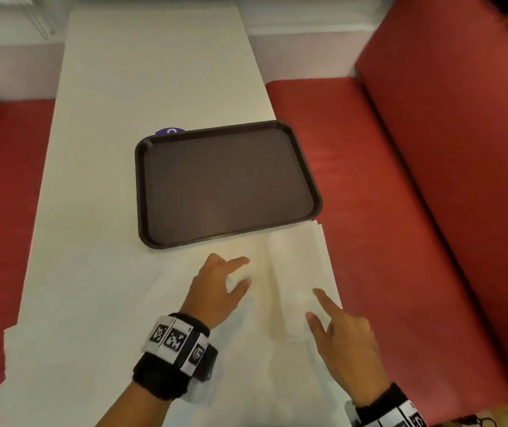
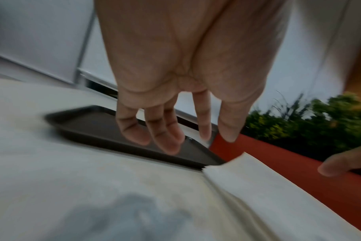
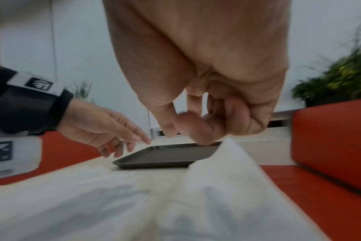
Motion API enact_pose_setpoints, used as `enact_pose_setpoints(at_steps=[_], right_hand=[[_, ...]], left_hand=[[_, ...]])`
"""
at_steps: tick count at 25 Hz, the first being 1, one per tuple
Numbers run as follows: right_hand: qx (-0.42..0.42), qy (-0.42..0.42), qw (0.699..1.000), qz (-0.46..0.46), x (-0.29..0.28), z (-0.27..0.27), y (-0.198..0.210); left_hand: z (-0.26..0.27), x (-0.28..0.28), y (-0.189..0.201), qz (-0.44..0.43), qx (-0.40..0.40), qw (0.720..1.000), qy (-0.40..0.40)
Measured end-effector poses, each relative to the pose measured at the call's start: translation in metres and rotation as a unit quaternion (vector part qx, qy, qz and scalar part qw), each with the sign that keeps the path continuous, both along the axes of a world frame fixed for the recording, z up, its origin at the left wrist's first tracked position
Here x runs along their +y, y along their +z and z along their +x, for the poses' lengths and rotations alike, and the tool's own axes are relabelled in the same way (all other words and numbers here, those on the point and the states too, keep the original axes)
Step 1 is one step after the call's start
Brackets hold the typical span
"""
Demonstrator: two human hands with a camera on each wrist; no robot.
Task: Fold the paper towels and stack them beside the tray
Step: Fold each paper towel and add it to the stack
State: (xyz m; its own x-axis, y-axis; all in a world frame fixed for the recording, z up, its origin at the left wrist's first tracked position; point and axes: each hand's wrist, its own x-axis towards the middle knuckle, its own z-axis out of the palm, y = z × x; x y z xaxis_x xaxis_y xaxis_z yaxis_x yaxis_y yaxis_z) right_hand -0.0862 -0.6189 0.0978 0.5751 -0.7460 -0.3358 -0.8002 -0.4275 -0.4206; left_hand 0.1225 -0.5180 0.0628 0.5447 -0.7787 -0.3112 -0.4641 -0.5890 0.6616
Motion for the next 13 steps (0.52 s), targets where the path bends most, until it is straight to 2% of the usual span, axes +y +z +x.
enact_pose_setpoints(at_steps=[2, 6, 10, 13], right_hand=[[-0.027, 0.072, 0.997, 0.030, 0.028, 0.023, -0.007], [0.081, 0.170, 0.976, 0.106, 0.097, 0.072, -0.053], [0.137, 0.179, 0.972, 0.075, 0.142, 0.104, -0.078], [0.128, 0.153, 0.977, 0.070, 0.150, 0.116, -0.078]], left_hand=[[0.001, 0.072, 0.007, 0.019, 0.045, 0.998, 0.046], [-0.017, 0.201, 0.005, 0.106, 0.091, 0.981, 0.137], [-0.045, 0.296, -0.004, 0.129, 0.118, 0.956, 0.236], [-0.058, 0.339, -0.011, 0.132, 0.127, 0.944, 0.275]])
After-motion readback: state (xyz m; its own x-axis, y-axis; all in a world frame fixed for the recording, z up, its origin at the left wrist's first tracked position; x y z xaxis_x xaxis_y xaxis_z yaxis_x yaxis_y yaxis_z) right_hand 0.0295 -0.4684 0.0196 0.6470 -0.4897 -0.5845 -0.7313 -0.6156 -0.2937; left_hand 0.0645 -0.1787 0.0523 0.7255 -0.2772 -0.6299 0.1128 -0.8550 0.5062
